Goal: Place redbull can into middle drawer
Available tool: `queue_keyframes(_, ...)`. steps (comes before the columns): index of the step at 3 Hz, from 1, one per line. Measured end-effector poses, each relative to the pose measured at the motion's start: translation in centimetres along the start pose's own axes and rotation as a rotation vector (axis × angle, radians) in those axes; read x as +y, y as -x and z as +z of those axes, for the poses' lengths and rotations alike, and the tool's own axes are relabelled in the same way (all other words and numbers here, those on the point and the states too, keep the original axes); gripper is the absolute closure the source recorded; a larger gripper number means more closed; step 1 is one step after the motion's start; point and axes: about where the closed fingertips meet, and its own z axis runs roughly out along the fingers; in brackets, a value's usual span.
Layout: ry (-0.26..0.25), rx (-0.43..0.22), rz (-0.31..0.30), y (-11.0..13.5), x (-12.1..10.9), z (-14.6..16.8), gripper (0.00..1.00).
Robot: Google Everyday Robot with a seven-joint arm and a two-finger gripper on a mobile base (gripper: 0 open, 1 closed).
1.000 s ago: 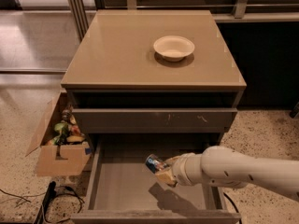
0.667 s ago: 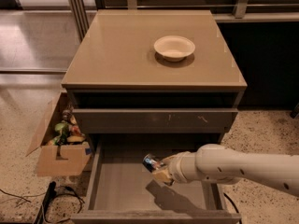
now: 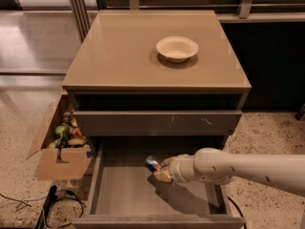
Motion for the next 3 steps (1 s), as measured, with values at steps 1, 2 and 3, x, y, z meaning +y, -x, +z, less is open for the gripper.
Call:
queue_keyframes(1, 0.003, -0.018, 0.017, -2.3, -1.7, 3.3, 1.00)
queue_keyframes(2, 0.011, -0.015, 0.036, -4.7, -3.0, 6.1, 1.00)
queue_keyframes(3, 0.015, -0.016, 0.044, -5.1, -3.0, 6.6, 0.84)
